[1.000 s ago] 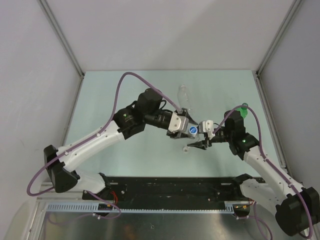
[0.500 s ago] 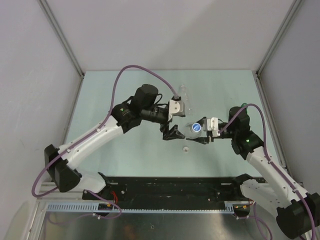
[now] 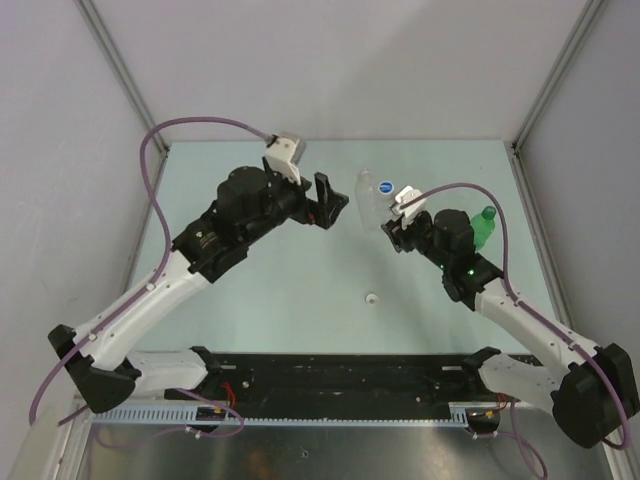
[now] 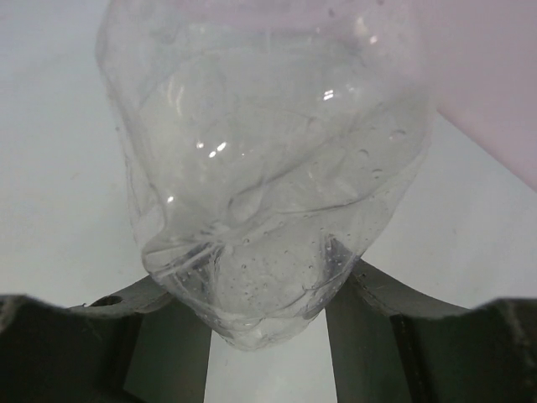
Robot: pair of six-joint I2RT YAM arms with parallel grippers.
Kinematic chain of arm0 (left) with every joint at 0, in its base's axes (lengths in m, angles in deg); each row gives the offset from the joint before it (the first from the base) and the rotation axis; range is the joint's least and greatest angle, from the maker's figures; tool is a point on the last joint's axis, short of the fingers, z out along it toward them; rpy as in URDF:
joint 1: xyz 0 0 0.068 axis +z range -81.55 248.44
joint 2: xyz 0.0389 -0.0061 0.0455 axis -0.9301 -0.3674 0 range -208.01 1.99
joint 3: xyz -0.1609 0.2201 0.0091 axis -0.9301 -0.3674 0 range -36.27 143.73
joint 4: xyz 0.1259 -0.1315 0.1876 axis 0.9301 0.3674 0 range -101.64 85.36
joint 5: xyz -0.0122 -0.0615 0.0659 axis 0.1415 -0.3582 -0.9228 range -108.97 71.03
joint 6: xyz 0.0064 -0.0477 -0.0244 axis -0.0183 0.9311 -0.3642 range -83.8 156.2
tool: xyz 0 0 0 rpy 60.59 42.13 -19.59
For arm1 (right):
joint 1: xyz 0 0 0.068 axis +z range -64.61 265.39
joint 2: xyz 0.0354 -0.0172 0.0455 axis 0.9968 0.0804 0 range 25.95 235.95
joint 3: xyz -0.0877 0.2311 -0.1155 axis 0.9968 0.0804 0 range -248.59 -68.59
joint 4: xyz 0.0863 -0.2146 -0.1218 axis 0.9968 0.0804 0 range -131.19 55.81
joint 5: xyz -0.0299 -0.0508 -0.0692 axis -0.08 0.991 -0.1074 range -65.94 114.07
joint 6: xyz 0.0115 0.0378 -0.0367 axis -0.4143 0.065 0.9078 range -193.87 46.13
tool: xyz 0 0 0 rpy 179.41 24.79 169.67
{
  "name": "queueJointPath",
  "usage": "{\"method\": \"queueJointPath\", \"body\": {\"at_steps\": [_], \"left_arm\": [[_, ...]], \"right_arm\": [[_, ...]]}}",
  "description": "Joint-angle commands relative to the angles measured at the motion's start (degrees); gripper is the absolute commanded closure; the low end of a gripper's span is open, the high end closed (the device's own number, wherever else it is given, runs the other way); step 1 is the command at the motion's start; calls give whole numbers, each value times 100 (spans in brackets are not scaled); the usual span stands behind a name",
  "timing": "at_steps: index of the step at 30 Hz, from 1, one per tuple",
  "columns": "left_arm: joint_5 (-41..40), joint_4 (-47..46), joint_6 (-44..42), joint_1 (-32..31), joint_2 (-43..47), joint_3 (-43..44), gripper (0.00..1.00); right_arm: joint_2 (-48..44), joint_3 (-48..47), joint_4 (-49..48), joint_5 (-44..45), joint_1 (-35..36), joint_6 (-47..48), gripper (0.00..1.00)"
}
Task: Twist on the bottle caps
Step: Screw the bottle cap onto the plastic bottle.
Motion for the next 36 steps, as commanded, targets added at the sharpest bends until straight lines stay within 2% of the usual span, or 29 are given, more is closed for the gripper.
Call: {"method": "queueJointPath", "body": {"at_steps": [1,5,11,20,31,36], "left_arm": [[-1053,-172,1612,20,29,440,1],[-944,56,2090,19,-468,849,1],[-753,197,2473,13,-1050,1271,0],[-537,379,2489,-244,-1768,1744,7],[-878,733,2425,-391,-2021,1895,29],[-854,808,2448,-447,-2069,1930,45]], "right_arm": [[202,-84,-369,1621,477,460,100],[429,17,-665,2032,811,676,100],[544,32,-830,1952,931,710,100],[591,32,-863,2220,1077,844,100],[610,32,-954,2386,1127,844,100],[630,34,-977,2429,1127,811,100]]}}
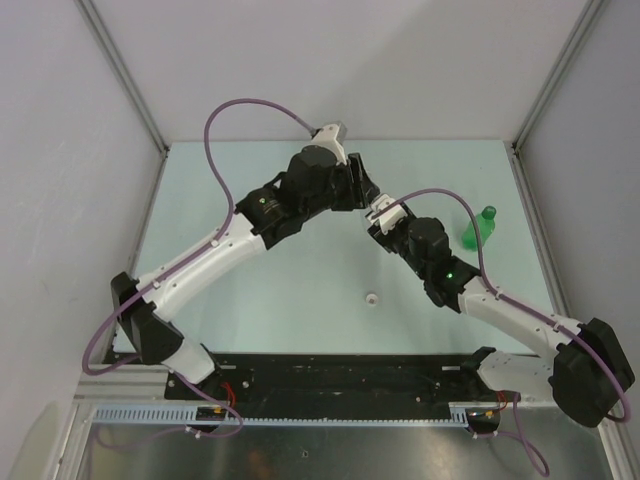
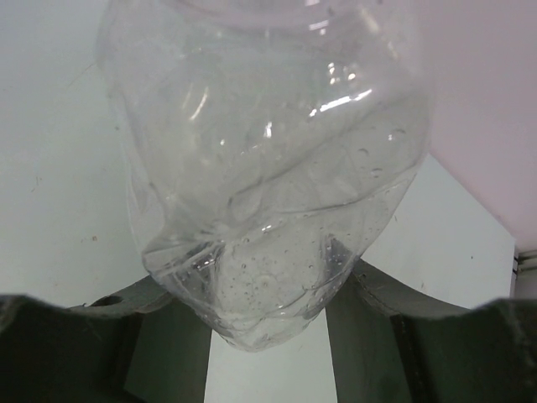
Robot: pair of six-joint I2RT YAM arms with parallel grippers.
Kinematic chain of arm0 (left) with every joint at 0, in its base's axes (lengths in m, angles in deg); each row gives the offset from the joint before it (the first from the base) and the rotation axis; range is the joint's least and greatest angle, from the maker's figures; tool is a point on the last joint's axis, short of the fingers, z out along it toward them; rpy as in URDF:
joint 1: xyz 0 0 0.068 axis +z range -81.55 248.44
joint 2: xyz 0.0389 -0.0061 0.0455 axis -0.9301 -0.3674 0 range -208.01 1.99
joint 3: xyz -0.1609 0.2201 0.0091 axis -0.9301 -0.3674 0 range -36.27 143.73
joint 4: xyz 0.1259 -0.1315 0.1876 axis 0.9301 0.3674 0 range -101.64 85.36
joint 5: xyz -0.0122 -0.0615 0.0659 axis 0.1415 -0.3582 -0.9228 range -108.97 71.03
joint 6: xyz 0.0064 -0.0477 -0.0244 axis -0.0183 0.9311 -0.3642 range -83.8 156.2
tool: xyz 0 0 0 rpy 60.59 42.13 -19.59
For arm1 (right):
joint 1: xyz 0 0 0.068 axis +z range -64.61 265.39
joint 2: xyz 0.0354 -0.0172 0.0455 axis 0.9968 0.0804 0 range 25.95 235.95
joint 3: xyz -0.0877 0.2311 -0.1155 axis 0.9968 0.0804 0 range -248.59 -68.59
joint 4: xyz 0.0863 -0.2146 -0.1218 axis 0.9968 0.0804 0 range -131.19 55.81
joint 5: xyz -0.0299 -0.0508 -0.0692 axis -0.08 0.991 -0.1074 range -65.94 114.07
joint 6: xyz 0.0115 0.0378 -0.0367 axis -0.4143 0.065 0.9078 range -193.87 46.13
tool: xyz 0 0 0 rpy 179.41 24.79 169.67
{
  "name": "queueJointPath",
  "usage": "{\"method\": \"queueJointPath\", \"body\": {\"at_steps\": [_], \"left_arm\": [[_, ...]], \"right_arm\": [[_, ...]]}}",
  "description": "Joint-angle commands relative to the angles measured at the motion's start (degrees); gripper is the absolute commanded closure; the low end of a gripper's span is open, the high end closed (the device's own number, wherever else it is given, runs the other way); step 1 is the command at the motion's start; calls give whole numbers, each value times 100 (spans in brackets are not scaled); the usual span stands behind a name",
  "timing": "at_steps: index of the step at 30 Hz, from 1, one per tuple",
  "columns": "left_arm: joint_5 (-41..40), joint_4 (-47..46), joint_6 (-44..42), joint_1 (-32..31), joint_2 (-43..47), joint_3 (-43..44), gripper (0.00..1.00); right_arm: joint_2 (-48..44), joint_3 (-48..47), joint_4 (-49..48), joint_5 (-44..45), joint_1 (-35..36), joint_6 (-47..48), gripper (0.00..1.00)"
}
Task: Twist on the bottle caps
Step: Screw the bottle cap onto the plastic bottle.
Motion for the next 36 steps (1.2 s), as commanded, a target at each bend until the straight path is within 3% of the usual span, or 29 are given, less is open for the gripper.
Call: {"method": "queueJointPath", "body": {"at_steps": [1,4,14,18,20,26,36], "left_arm": [[-141,118,52,-93,-63,285,47],[-141,161,54,-120,-67,283,54],[14,267,-178,-141,-69,223,98],[260,260,-986,-137,46,68,100],[595,258,-1644,-137,92,-13,100],[2494,235,-3390,-137,116,-165,100],[4492,255,-6244,-172,686,-1307,100]], "right_arm": [[32,-23,-402,171,40,-9,100],[58,-24,-419,246,42,-42,100],[-40,-25,-304,-19,41,-93,100],[-278,-25,-33,-933,-92,-103,100],[-448,-31,125,-1863,-315,-216,100],[-692,-127,377,-4299,-982,-535,100],[-829,-354,1240,-6788,-1156,378,100]]}}
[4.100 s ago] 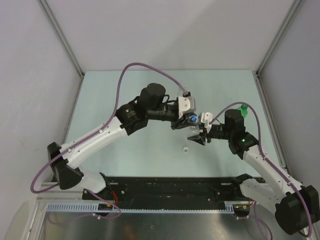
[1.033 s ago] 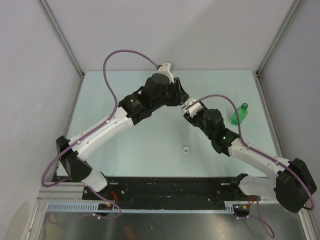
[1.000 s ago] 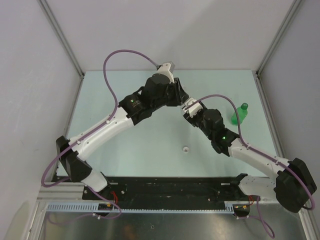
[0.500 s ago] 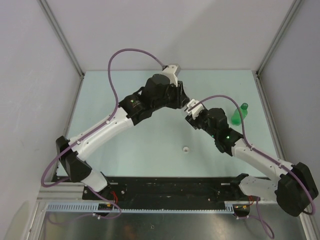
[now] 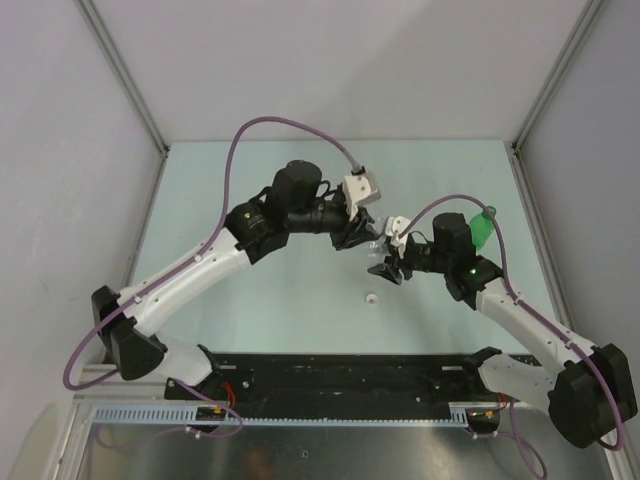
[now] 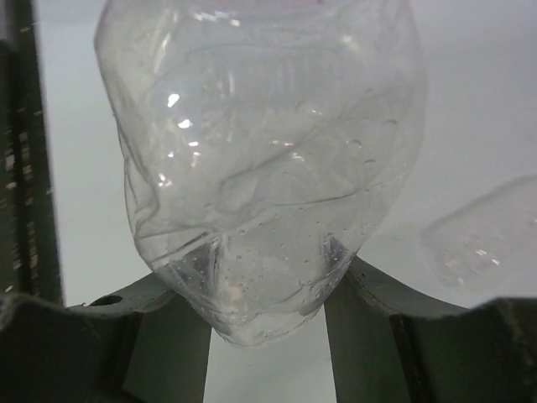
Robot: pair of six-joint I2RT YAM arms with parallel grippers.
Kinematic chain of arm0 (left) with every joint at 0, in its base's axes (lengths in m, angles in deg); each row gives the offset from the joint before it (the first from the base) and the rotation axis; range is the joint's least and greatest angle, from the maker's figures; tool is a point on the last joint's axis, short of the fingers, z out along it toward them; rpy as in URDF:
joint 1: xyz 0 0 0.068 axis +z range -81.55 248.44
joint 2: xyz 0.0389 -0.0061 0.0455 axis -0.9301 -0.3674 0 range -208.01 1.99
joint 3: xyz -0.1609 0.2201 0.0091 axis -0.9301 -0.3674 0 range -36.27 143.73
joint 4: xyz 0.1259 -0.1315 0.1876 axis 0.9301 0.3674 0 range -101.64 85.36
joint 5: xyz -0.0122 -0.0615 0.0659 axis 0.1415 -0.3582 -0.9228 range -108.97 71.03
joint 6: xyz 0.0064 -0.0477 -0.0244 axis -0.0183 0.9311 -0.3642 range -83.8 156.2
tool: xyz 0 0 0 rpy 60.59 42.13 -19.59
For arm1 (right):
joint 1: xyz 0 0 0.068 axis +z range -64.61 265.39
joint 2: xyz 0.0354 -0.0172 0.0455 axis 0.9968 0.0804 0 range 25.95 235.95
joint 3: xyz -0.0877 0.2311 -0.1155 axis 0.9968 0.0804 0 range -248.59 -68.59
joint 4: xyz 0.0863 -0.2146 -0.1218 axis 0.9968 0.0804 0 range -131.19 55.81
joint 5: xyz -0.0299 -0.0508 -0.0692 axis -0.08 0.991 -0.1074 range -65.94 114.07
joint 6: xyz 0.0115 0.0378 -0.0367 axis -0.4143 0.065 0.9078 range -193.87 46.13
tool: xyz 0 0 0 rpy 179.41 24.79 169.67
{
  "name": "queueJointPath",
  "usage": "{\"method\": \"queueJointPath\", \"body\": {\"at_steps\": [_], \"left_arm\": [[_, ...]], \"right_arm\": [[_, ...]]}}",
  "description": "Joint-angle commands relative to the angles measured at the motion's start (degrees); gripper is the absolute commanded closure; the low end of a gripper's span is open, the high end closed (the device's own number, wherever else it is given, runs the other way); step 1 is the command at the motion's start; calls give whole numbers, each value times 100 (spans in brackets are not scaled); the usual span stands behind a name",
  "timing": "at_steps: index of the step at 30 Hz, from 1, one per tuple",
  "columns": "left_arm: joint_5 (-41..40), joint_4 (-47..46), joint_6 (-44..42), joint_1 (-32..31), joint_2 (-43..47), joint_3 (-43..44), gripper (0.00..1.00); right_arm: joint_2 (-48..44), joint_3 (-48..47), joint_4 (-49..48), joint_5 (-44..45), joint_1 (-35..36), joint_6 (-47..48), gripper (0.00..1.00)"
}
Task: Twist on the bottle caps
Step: Screw the bottle cap onto the plastic bottle.
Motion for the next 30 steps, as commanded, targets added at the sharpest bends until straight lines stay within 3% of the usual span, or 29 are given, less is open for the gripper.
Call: {"method": "queueJointPath", "body": {"at_steps": [1,7,11,14,18,21,24,26,28,30], "left_arm": [[1430,389,-2115,-133,246,-738,100],[2041,465,-3240,-139,532,-1244,100],[2208,772,-3828,-171,372,-1311,100],[2326,1064,-4291,-172,341,-1290,100],[2282,1217,-4625,-174,363,-1285,97],[2002,1226,-4341,-168,226,-1054,83],[1657,1205,-3842,-131,-35,-589,40],[1473,1126,-3347,-74,-198,-227,16],[1223,994,-2907,-34,-298,79,4],[912,796,-2573,-15,-286,213,1]], "right_arm": [[-357,-430,-270,-1800,71,407,100],[-481,-438,108,-2682,77,998,100],[-482,-479,884,-3089,217,2034,100],[-476,-605,1697,-2987,439,2905,100],[-512,-688,2095,-2687,629,3278,100],[-520,-695,2085,-2522,648,3231,100],[-534,-696,2042,-2249,657,3106,100],[-577,-697,2083,-1875,643,2996,100],[-614,-697,2115,-1495,611,2859,100],[-652,-697,2154,-1260,556,2800,100]]}}
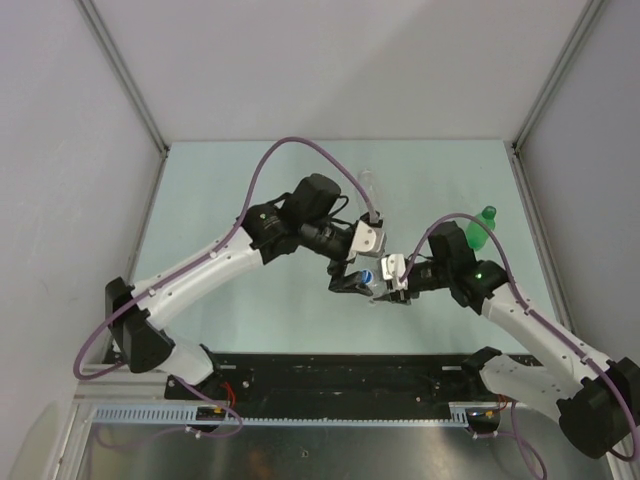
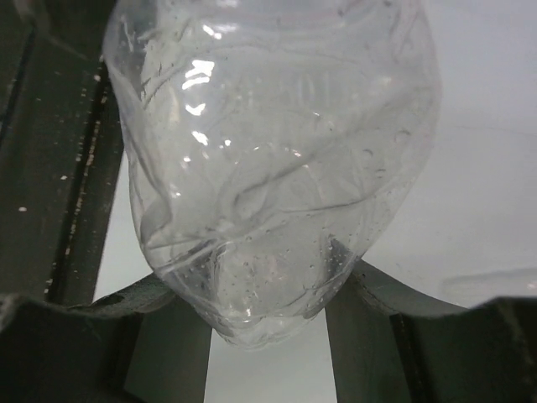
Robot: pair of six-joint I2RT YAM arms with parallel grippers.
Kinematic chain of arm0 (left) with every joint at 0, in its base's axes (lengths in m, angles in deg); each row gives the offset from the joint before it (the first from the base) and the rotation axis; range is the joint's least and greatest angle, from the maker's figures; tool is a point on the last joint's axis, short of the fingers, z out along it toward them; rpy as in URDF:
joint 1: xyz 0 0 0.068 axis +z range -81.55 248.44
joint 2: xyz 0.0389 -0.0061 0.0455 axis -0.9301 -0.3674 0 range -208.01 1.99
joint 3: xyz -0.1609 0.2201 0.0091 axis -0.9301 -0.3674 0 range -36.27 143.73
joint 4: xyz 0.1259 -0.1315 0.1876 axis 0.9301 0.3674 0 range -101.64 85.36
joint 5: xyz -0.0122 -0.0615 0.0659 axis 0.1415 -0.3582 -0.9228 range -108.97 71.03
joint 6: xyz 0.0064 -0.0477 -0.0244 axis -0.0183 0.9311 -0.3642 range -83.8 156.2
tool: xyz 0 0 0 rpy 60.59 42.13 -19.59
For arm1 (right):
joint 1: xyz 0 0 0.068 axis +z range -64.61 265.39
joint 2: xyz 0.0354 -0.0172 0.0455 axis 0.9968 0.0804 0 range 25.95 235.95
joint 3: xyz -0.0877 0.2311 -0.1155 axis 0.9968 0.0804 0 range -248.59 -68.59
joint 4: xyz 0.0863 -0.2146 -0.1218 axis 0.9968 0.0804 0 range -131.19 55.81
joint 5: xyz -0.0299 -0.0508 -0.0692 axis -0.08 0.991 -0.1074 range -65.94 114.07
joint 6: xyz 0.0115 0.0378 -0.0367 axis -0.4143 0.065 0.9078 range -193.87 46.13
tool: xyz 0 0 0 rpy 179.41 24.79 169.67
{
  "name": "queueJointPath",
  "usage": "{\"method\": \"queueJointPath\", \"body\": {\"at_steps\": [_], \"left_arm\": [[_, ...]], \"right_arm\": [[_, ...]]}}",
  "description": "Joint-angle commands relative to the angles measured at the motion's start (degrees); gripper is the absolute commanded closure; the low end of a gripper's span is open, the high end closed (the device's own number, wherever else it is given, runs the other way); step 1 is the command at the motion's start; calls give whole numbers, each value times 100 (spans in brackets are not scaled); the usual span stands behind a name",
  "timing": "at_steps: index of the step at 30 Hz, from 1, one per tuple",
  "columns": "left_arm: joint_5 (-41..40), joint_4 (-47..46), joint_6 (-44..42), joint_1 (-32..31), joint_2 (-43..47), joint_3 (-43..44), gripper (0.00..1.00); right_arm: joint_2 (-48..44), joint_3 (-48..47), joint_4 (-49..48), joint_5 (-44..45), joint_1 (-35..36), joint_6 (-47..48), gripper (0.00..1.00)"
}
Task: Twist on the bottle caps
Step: Screw the bottle cap onto the plastic bottle.
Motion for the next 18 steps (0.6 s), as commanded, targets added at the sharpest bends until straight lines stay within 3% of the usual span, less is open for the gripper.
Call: {"method": "queueJointPath", "body": {"at_steps": [1,6,10,18], "left_arm": [[-1489,-632,742,154,-104,418,1],[-1883,-1073,1107,158,482,-75,0],[-2079,-1528,1506,152,1161,-832,0],[-3490,-2316,3480,139,2118,-1679,1]], "right_arm": [[-287,-410,-233,-110,66,-22,100],[-281,-406,-410,-201,-98,-120,100],[-159,-375,-1103,106,-232,-865,100],[144,-219,-2722,2378,-277,-2594,100]]}}
